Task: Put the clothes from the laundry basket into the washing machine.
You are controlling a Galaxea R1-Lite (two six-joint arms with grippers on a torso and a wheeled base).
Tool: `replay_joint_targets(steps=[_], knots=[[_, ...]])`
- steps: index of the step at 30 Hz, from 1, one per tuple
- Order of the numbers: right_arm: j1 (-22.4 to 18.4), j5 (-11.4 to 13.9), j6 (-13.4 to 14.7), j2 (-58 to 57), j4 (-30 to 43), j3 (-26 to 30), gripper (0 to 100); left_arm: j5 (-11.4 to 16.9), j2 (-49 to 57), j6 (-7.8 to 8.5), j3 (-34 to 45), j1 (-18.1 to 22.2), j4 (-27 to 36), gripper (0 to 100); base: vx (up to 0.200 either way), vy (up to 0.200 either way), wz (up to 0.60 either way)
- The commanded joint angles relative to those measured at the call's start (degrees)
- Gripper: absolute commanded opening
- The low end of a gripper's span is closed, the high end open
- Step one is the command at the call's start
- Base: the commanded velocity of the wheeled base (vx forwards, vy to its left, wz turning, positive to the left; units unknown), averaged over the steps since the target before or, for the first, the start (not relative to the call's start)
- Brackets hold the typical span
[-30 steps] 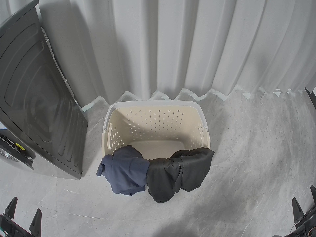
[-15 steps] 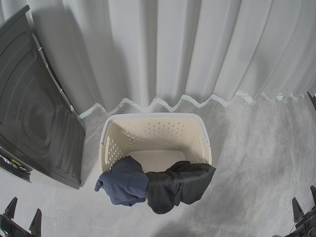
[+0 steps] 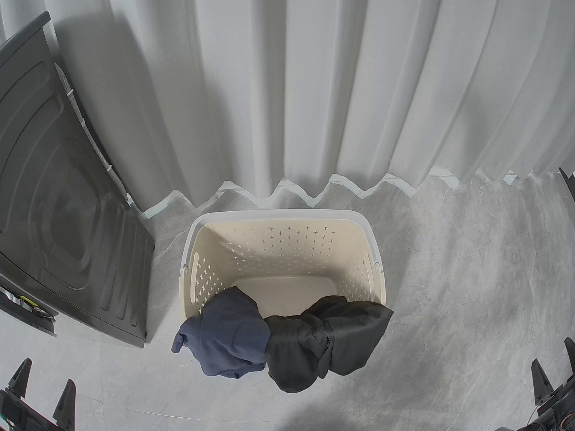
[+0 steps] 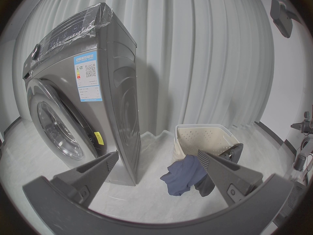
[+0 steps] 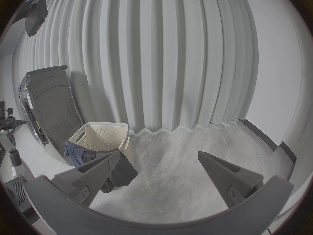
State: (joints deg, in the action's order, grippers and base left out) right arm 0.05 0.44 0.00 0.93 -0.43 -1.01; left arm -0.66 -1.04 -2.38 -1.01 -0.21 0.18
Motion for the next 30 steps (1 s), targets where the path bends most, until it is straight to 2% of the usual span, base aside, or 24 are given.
replay_joint_targets(steps=[1, 8, 14, 26, 30], knots=[[0.0, 0.0, 0.0, -0.9, 0.0, 1.0, 100, 0.0, 0.8, -0.08, 0.8, 0.0, 0.0, 100, 0.0, 0.0, 0.0], [0.0, 0.0, 0.0, -0.9, 0.0, 1.0, 100, 0.0, 0.8, -0.08, 0.8, 0.0, 0.0, 100, 0.0, 0.0, 0.0], [0.0, 0.0, 0.0, -0.9, 0.0, 1.0, 100, 0.0, 0.8, -0.08, 0.8, 0.0, 0.0, 100, 0.2, 0.0, 0.0], [0.0, -0.1, 0.0, -0.9, 0.0, 1.0, 100, 0.0, 0.8, -0.08, 0.8, 0.0, 0.0, 100, 0.0, 0.0, 0.0], [0.0, -0.1, 0.0, -0.9, 0.0, 1.0, 100, 0.0, 0.8, -0.08, 0.8, 0.0, 0.0, 100, 0.2, 0.0, 0.0]])
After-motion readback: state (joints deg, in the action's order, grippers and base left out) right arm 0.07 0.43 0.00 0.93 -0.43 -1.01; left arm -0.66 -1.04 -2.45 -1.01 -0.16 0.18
